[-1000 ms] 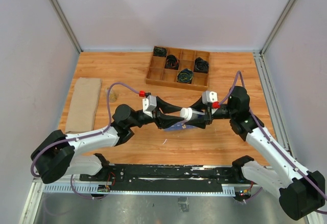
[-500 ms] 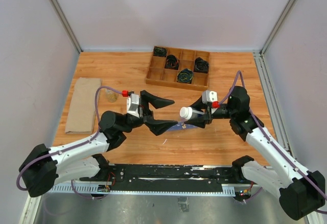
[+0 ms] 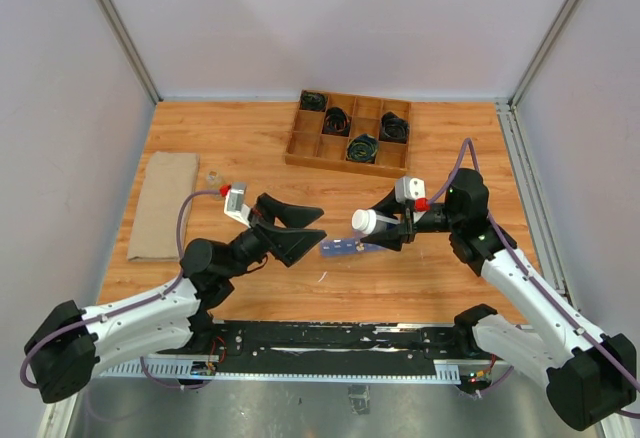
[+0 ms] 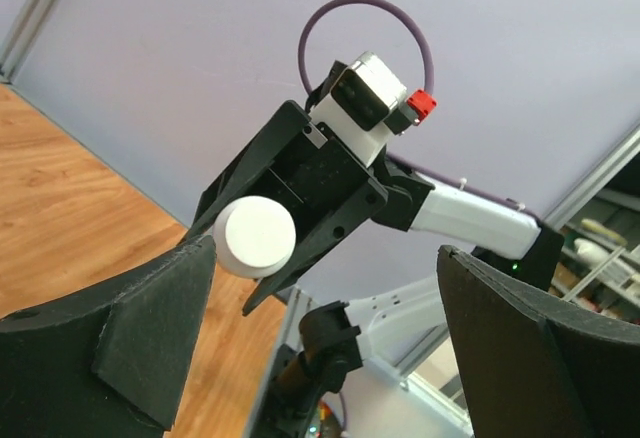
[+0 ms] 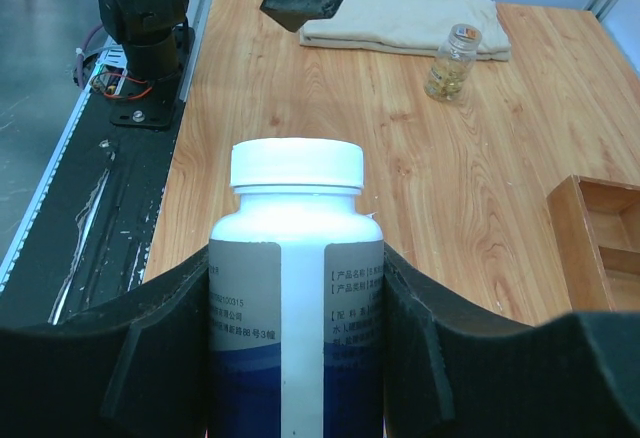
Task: Sort the pills into containers
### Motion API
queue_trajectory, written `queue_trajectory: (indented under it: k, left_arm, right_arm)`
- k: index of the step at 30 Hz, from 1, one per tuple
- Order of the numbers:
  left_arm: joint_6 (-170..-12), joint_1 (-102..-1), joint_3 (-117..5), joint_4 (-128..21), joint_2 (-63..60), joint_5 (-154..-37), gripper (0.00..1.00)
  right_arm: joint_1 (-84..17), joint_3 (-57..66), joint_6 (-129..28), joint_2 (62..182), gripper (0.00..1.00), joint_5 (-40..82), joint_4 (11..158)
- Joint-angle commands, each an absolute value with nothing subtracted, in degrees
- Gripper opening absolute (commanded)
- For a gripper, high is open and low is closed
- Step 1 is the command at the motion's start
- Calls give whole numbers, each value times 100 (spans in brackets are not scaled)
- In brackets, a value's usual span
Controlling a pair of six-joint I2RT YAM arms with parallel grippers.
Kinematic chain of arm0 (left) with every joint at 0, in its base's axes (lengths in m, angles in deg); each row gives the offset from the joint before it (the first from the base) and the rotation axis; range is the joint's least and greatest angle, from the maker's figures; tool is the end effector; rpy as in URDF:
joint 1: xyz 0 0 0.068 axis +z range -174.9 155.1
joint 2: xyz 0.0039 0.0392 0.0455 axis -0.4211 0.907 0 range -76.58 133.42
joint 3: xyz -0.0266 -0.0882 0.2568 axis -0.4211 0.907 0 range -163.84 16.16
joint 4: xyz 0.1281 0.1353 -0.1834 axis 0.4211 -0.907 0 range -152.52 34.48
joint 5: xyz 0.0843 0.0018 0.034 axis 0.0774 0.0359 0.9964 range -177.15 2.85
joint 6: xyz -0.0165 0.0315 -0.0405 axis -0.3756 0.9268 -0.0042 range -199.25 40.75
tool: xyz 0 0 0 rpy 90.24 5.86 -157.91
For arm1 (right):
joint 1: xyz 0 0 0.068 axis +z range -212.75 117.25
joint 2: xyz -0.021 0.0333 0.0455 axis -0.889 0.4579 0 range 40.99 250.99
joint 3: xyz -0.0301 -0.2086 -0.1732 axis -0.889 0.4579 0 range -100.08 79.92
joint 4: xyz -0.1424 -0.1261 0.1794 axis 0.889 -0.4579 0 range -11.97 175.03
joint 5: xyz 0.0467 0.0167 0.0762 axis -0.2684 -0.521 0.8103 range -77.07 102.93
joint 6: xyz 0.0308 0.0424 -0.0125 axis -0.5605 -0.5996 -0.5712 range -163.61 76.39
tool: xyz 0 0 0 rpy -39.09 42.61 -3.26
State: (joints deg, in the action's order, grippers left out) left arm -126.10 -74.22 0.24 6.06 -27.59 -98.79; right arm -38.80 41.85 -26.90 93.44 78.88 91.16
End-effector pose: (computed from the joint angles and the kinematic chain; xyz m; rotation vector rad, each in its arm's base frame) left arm 0.1123 -0.1416 0.2813 0.2340 1.2080 -1.5997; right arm 0.1685 0.1105 0.3073 -1.3281 1.1284 1.0669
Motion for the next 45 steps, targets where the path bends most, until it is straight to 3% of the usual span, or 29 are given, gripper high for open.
queue_trajectory:
  k: [1, 15, 26, 45]
  left_arm:
    - [-12748, -7840, 24, 413, -2987, -8888, 96]
    - [-12677, -9018, -2202, -3556, -1864, -6063, 79]
    - [-12711, -9371, -2728, -3820, -1421, -5951, 74]
    - [-12790, -9566, -2788, -3811, -1392, -6016, 53]
  right_arm:
    - [-3919, 4166, -2686, 9351, 12, 7885, 9198]
    - [-3919, 4172, -2694, 9338, 12, 7893, 9196]
    - [-3918, 4168, -2697, 9329, 12, 7884, 9197]
    - [-3924, 4168, -2707, 9345, 12, 7867, 9197]
